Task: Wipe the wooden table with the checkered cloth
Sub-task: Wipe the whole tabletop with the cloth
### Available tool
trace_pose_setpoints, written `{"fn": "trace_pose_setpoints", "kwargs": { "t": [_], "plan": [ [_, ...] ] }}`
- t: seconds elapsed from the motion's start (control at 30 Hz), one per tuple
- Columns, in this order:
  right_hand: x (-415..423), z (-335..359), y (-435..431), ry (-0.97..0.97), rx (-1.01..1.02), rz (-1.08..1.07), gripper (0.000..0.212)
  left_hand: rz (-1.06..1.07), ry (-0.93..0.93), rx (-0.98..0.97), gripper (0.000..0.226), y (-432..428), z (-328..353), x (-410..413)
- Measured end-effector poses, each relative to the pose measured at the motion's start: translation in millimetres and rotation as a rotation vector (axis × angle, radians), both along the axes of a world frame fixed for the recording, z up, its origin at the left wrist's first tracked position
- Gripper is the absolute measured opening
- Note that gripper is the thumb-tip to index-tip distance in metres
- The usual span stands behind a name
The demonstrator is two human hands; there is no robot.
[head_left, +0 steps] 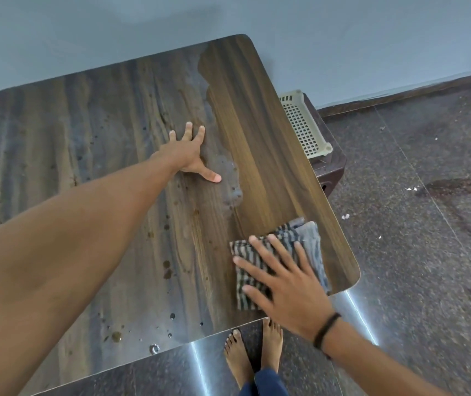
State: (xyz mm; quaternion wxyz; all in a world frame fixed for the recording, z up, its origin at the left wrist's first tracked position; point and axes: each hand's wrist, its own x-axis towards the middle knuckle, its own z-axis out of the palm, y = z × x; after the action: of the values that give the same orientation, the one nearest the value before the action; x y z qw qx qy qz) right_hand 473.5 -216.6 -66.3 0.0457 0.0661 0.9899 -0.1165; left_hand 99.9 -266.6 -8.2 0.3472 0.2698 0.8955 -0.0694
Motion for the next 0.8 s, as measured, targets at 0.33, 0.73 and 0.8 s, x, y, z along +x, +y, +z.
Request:
{"fn": "trace_pose_setpoints", "kwargs": {
  "t": [0.33, 0.73, 0.8],
  "plan": [
    [-33.7, 2.2, -4.1, 0.011, 0.016, -0.058, 0.057, -0.049, -0.061, 0.002, 0.171, -17.3, -3.6, -12.2],
    [19.2, -0.6, 7.3, -0.003, 0.100, 0.167, 0.059, 0.065, -0.059, -0.045, 0.154, -78.4, 3.8, -34.5],
    [7.1, 1.0, 23.6, -0.032, 0.118, 0.165, 0.058, 0.082, -0.073, -0.044, 0.153, -78.5, 3.6, -37.3]
  ]
}}
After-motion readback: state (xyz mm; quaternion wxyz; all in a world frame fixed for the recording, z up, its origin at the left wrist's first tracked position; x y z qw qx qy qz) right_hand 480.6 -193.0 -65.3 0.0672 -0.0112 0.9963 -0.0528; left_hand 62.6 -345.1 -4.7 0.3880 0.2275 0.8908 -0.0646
